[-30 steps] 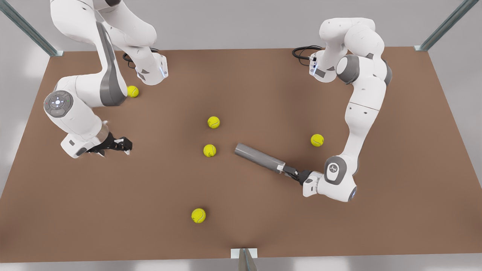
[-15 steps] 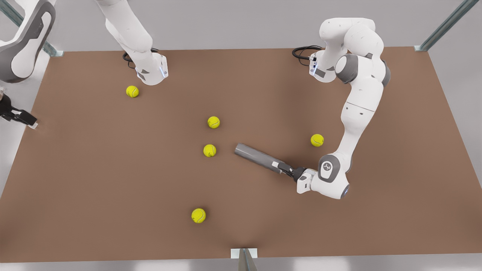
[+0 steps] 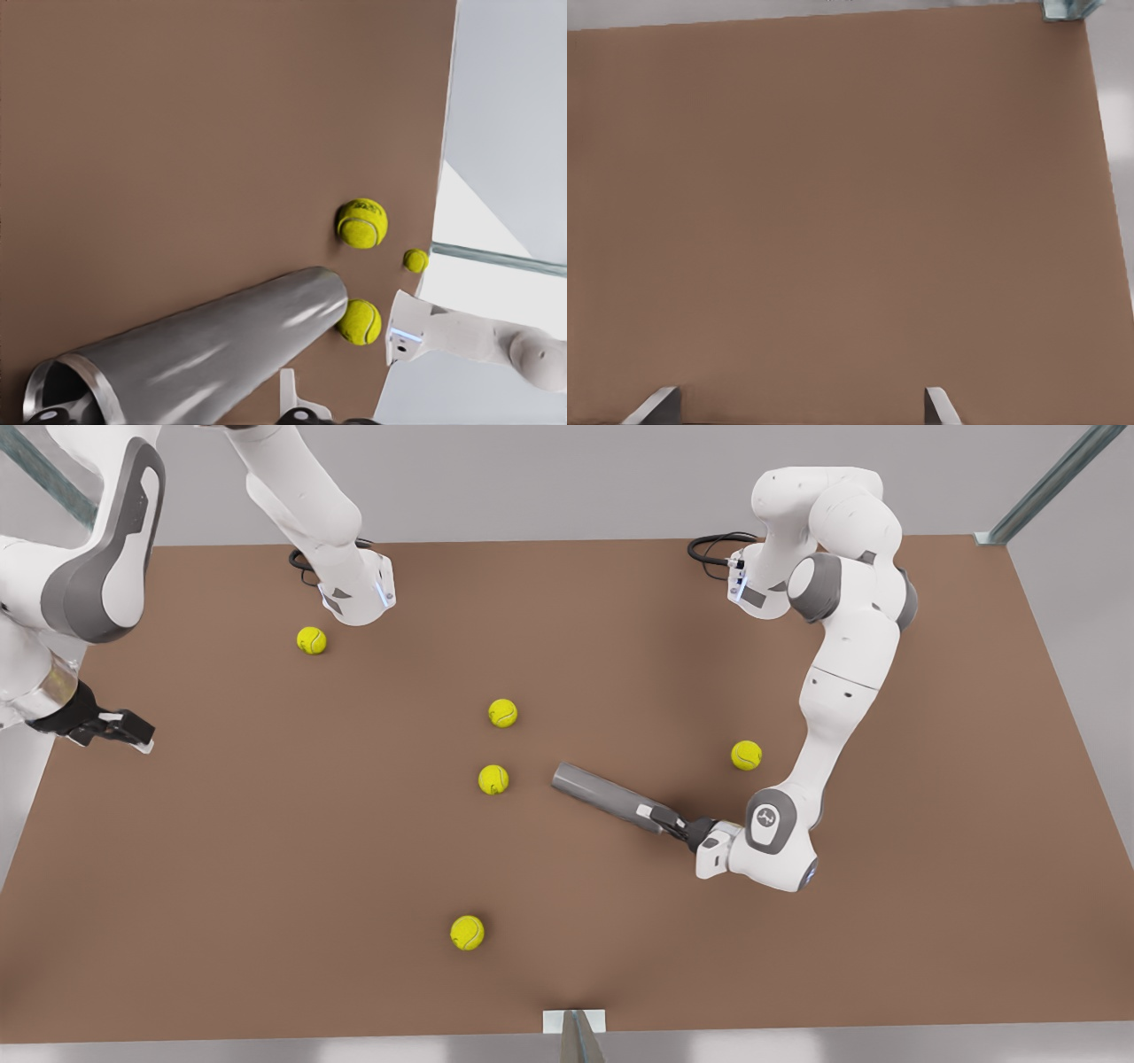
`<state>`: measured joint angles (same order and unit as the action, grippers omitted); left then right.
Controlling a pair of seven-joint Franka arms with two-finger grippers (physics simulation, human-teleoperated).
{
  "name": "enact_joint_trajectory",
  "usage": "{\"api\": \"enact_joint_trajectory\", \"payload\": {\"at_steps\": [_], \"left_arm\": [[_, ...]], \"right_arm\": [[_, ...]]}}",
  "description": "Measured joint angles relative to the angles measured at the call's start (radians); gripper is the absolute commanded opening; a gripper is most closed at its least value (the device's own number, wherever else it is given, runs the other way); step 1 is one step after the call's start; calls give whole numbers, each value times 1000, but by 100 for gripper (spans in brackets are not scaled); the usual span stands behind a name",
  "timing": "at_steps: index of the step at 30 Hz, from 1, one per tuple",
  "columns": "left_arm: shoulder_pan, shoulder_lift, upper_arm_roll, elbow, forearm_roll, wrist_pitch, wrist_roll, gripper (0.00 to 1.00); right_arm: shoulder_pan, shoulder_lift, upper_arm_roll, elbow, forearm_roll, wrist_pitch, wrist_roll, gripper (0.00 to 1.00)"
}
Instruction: Put the tennis tube upright
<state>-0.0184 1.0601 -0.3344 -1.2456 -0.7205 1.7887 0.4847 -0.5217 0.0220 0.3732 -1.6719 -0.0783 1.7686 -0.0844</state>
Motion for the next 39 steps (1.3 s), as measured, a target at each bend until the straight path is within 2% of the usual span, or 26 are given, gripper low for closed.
{"api": "enact_joint_trajectory", "payload": {"at_steps": [4,6,10,13,15,18,19,24,28,34,39], "left_arm": [[1,-1,0,3,-2,0,-1,38],[2,-2,-1,6,-3,0,-2,32],[7,-8,-9,6,-4,-16,-6,26],[11,-13,-17,6,-2,-36,-16,22],[15,-23,-17,8,-10,-53,-23,21],[29,-35,-21,15,-20,-93,-59,21],[58,-37,-58,15,-18,-95,-90,21],[114,-37,-116,17,-9,-130,-139,21],[143,-38,-144,16,-5,-143,-175,21],[163,-60,-160,23,3,-142,-258,21],[145,-60,-153,127,14,-217,-406,21]], "right_arm": [[217,24,0,-1,-4,15,-1,100],[196,25,0,-6,-2,23,-14,100],[-9,43,-1,-2,-8,25,-26,100],[80,44,-1,-2,-8,25,-28,100],[131,43,0,-2,-8,25,-28,100],[47,44,-1,-3,-8,25,-28,100],[28,45,-1,-3,-8,24,-28,100],[99,42,0,-3,-6,20,-28,100],[45,41,-1,-3,-9,22,-29,100],[80,42,-1,-6,-9,25,-29,100],[62,43,-1,-6,-11,25,-29,100]]}}
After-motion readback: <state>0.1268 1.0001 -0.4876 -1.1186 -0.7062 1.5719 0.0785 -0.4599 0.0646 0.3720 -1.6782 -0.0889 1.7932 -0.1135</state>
